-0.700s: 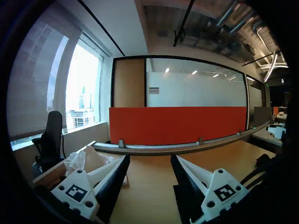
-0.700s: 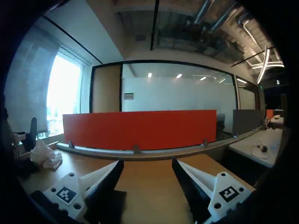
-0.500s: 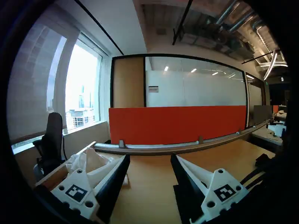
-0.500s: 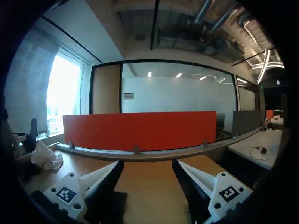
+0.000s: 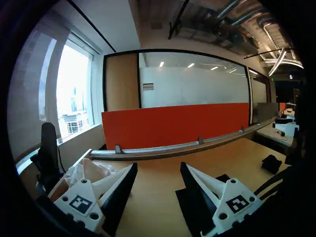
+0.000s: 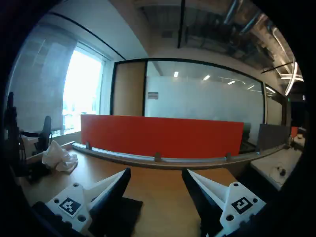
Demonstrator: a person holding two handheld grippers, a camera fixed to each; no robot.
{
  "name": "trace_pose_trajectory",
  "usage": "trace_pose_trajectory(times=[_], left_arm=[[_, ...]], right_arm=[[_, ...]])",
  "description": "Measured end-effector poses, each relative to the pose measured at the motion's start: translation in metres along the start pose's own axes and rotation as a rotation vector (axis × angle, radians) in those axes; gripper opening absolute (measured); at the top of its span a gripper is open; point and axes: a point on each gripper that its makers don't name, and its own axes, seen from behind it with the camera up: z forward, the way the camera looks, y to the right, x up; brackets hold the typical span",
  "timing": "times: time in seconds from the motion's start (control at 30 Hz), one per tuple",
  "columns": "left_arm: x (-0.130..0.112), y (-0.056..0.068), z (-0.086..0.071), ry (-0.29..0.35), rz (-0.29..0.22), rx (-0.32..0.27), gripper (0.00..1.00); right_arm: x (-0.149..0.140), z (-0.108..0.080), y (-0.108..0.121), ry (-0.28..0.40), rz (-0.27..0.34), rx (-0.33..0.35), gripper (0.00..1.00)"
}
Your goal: Fold towel
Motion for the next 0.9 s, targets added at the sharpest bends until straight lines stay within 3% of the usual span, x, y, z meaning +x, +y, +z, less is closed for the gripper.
trace_pose_trajectory(times=[0.27, 0.57, 0.9], left_arm=[[-0.003, 0.021, -0.002, -0.055, 0.038, -0.12, 0.8], [-0.026, 0.049, -0.007, -0.134, 0.105, -0.266, 0.8], [-0.05, 0.066, -0.008, -0.191, 0.139, -0.333, 0.8]], right_arm=[[-0.009, -0.005, -0.026, -0.074, -0.088, 0.125, 1.0], [-0.036, -0.012, -0.055, -0.179, -0.17, 0.28, 1.0], [-0.062, -0.016, -0.071, -0.265, -0.208, 0.372, 1.0]])
